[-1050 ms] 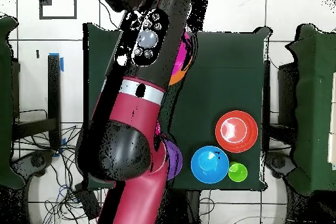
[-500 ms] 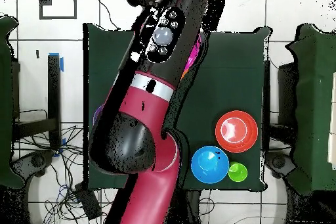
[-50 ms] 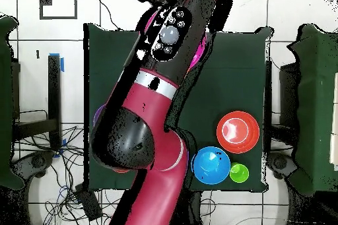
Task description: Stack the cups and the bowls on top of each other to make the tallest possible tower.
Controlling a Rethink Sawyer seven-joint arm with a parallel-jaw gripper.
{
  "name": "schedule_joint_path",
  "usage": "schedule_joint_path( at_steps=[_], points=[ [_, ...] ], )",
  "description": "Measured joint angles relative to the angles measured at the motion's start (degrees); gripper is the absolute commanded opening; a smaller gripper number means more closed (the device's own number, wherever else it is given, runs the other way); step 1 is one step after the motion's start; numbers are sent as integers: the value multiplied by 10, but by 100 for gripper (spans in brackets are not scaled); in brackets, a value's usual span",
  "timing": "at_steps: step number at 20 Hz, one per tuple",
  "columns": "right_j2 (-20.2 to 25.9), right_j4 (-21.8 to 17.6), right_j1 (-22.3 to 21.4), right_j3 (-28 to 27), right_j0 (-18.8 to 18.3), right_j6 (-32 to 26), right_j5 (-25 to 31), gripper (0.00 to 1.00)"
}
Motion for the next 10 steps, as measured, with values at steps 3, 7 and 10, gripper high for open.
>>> schedule_joint_path(
  at_steps=[3, 7, 10],
  points=[
    [-19, 17, 0, 5, 0, 0, 0, 0],
    [-51, 45, 0, 11, 0, 0, 0, 0],
    [-65, 56, 0, 14, 0, 0, 0, 0]
  ],
)
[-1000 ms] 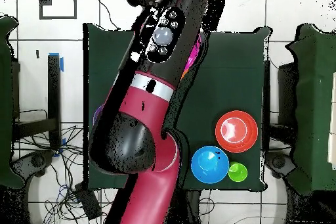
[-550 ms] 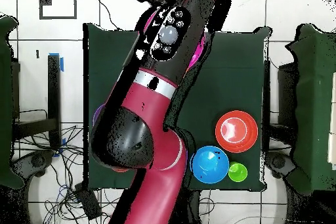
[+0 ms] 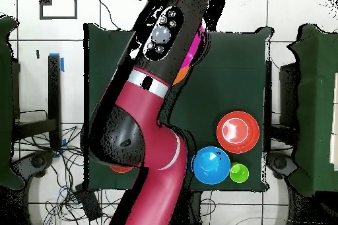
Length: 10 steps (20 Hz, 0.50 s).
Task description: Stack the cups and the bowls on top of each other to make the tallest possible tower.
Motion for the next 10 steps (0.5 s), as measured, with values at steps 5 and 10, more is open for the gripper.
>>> schedule_joint_path(
  at_steps=[5, 10],
  points=[
    [-27, 17, 0, 6, 0, 0, 0, 0],
    [-50, 30, 0, 12, 0, 0, 0, 0]
  ],
)
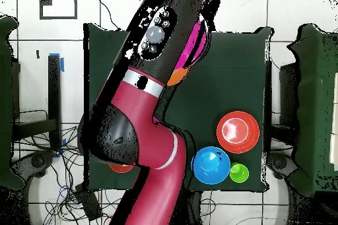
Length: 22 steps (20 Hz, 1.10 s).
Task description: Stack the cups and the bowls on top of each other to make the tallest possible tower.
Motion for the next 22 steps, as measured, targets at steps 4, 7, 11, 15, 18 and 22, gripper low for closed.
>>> schedule_joint_path(
  at_steps=[4, 7, 11, 15, 18, 22],
  points=[
    [-13, 12, 0, 3, 0, 0, 0, 0],
    [-27, 22, 0, 6, 0, 0, 0, 0],
    [-36, 31, -1, 7, 0, 0, 4, 0],
    [-42, 42, -1, 7, 0, 0, 13, 0],
    [-44, 47, -1, 7, 0, 0, 24, 0],
    [-44, 48, -1, 7, 0, 0, 33, 0]
  ],
)
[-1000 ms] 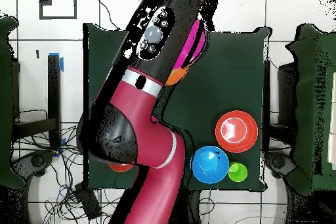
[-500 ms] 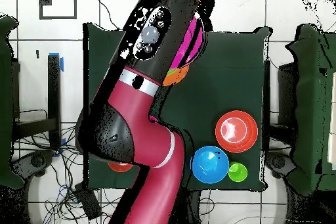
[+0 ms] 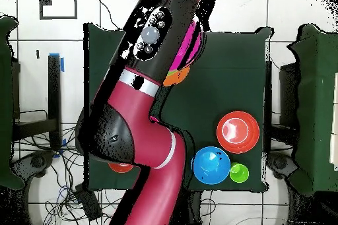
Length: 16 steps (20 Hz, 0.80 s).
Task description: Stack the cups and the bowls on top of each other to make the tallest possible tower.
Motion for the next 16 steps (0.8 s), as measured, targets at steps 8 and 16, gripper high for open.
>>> schedule_joint_path(
  at_steps=[8, 16],
  points=[
    [0, 0, 0, 0, 0, 0, 0, 0],
    [0, 6, 0, 0, 0, 0, 0, 0]
  ],
)
